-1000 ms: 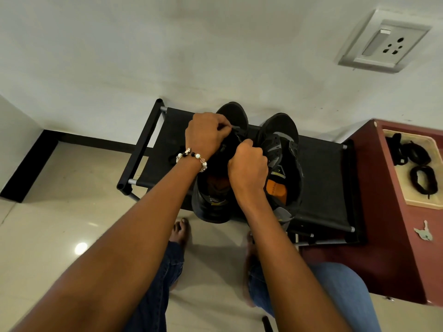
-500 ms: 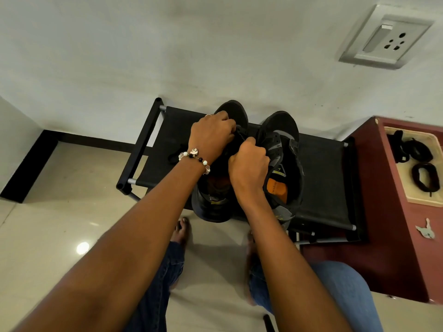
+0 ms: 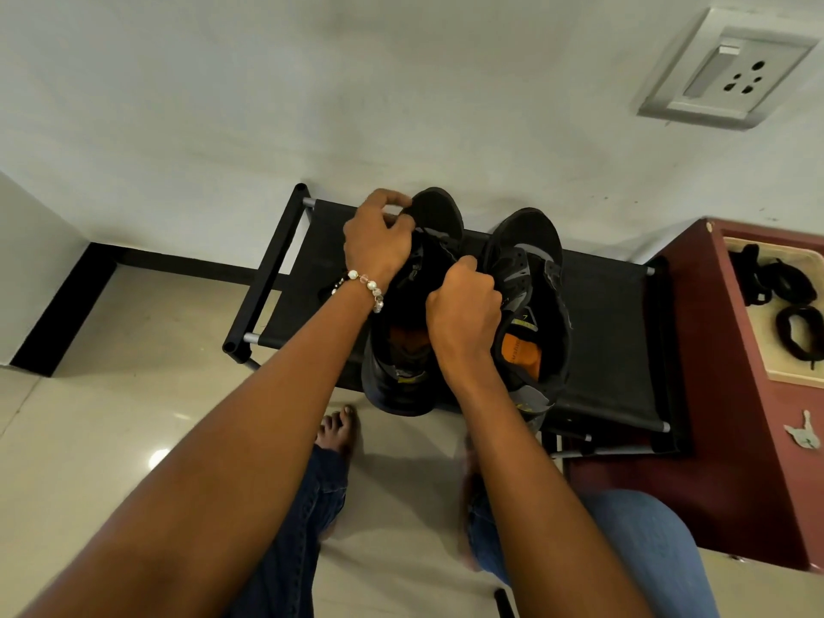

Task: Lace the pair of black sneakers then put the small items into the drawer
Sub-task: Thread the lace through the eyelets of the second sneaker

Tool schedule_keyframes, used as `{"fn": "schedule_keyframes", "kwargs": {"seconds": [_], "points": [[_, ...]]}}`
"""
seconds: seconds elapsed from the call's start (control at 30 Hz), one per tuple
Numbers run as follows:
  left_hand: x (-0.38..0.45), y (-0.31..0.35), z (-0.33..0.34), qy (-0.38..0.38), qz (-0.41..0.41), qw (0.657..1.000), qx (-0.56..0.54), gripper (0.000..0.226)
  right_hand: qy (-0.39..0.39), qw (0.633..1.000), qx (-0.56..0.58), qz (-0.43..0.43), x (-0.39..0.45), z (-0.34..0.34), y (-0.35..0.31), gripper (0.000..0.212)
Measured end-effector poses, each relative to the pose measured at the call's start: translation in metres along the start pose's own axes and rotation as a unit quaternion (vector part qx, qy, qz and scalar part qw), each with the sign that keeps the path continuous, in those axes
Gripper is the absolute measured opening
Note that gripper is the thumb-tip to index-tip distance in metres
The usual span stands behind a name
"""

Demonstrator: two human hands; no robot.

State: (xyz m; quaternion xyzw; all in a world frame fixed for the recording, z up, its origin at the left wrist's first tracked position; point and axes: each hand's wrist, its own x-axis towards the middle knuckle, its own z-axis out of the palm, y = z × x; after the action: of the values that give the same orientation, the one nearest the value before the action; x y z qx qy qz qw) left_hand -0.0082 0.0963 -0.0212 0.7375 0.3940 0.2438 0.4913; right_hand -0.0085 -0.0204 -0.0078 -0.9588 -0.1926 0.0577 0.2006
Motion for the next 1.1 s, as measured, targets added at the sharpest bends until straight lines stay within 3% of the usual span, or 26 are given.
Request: {"fn": "schedule_keyframes", "kwargs": {"seconds": [0.1,0.17,0.27,0.33,0.47,0.53,0.6,0.63,0.7,0.77,0.8,0.83,0.9,0.93,1.0,1.1], "points": [[0.001,0.008,-0.007,-0.082,0.056,0.995,0.003,0.028,0.005,1.000,0.005,-0.001,0.000,0.000,0.000,0.022],[0.003,0.011,-0.015,-0.128,0.080,0.988,0.030,0.023,0.006,1.000,0.009,-0.003,-0.001,0.000,0.000,0.022],[0.007,0.009,-0.022,-0.168,0.142,0.953,0.210,0.019,-0.001,1.000,0.005,-0.006,-0.002,-0.002,-0.001,0.024],[0.009,0.010,-0.023,-0.161,0.182,0.915,0.322,0.024,-0.003,1.000,0.002,-0.008,-0.002,-0.002,-0.002,0.026],[0.005,0.018,-0.010,-0.100,0.256,0.871,0.407,0.017,0.013,1.000,-0.023,-0.012,-0.002,0.001,-0.001,0.023],[0.003,0.015,-0.008,-0.098,0.219,0.916,0.322,0.011,0.019,0.999,-0.032,-0.009,-0.001,0.003,0.000,0.022],[0.005,0.015,-0.013,-0.097,0.097,0.987,0.089,0.014,0.018,0.999,-0.036,-0.006,0.000,0.004,0.000,0.021],[0.006,0.017,-0.018,-0.086,0.014,0.995,-0.057,0.021,0.016,0.999,-0.038,-0.006,0.001,0.004,0.000,0.021],[0.007,0.023,-0.026,-0.062,-0.117,0.947,-0.294,0.026,0.014,0.999,-0.044,-0.009,0.000,0.005,-0.001,0.022],[0.006,0.026,-0.029,-0.079,-0.171,0.892,-0.411,0.022,0.016,0.999,-0.045,-0.011,0.000,0.005,-0.001,0.021],[0.004,0.027,-0.028,-0.093,-0.161,0.898,-0.399,0.020,0.016,0.999,-0.044,-0.009,0.000,0.005,-0.001,0.021],[0.004,0.025,-0.026,-0.105,-0.128,0.926,-0.339,0.016,0.016,0.999,-0.042,-0.006,0.000,0.005,0.000,0.020],[0.004,0.019,-0.022,-0.120,-0.023,0.979,-0.163,0.008,0.012,0.999,-0.043,-0.004,0.000,0.005,0.000,0.021],[0.005,0.017,-0.021,-0.127,0.028,0.988,-0.086,0.009,0.011,0.999,-0.042,-0.004,0.000,0.005,0.000,0.022],[0.007,0.014,-0.019,-0.161,0.114,0.979,0.058,0.018,0.011,0.999,-0.039,-0.004,0.000,0.005,-0.001,0.023],[0.010,0.008,-0.016,-0.210,0.186,0.922,0.267,0.022,0.013,0.999,-0.039,-0.006,0.000,0.005,-0.001,0.025]]}}
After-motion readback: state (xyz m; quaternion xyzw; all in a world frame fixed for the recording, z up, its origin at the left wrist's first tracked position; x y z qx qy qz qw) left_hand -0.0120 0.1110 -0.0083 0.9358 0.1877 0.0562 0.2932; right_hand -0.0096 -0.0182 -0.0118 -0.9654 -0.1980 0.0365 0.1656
